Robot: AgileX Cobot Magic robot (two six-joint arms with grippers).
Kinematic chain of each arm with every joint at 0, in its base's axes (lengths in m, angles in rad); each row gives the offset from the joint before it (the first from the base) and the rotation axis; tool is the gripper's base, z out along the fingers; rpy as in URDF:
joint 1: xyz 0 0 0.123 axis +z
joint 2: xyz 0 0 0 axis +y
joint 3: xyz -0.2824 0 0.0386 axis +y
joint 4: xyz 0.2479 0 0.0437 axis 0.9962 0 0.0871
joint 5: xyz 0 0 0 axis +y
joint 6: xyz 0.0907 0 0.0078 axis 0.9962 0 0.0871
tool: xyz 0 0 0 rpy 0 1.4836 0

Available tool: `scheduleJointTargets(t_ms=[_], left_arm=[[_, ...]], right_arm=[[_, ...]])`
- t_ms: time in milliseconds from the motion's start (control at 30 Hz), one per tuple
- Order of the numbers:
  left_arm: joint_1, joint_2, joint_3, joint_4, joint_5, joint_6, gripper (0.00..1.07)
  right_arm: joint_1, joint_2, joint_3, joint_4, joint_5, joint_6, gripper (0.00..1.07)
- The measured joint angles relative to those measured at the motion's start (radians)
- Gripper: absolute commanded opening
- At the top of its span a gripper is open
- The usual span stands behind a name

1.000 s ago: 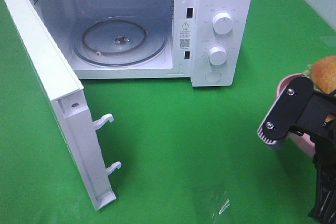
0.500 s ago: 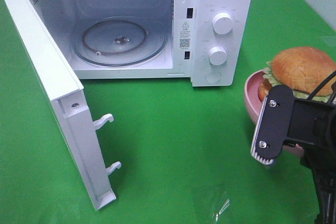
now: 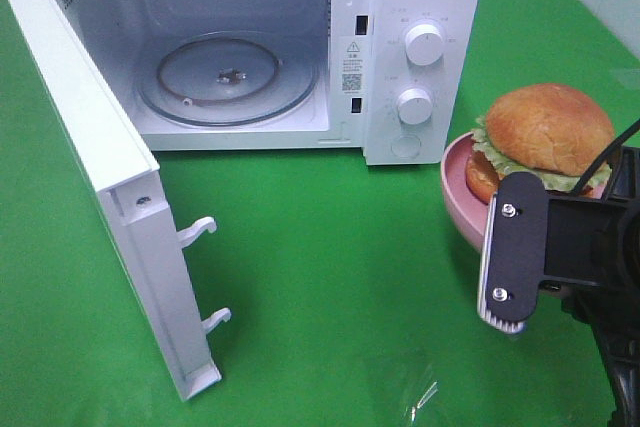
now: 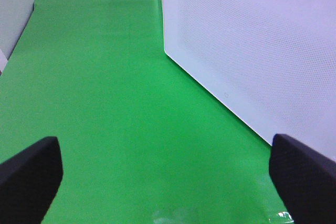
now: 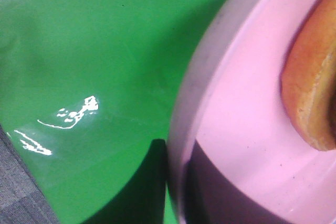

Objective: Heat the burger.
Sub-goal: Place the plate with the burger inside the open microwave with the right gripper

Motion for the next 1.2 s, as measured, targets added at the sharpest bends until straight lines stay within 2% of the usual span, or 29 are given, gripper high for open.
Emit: scheduleJointTargets(t_ms=[300,1200], left_arm=[[0.000,0.000,0.000,0.000,0.000,0.000,1.02],[0.000,0.000,0.000,0.000,0.000,0.000,1.02]], right_arm=[[0.000,0.000,0.002,-0.009,-0.056,-0.170,0.00],[0.000,0.000,0.003,-0.027,-0.244,-0.489,0.00]])
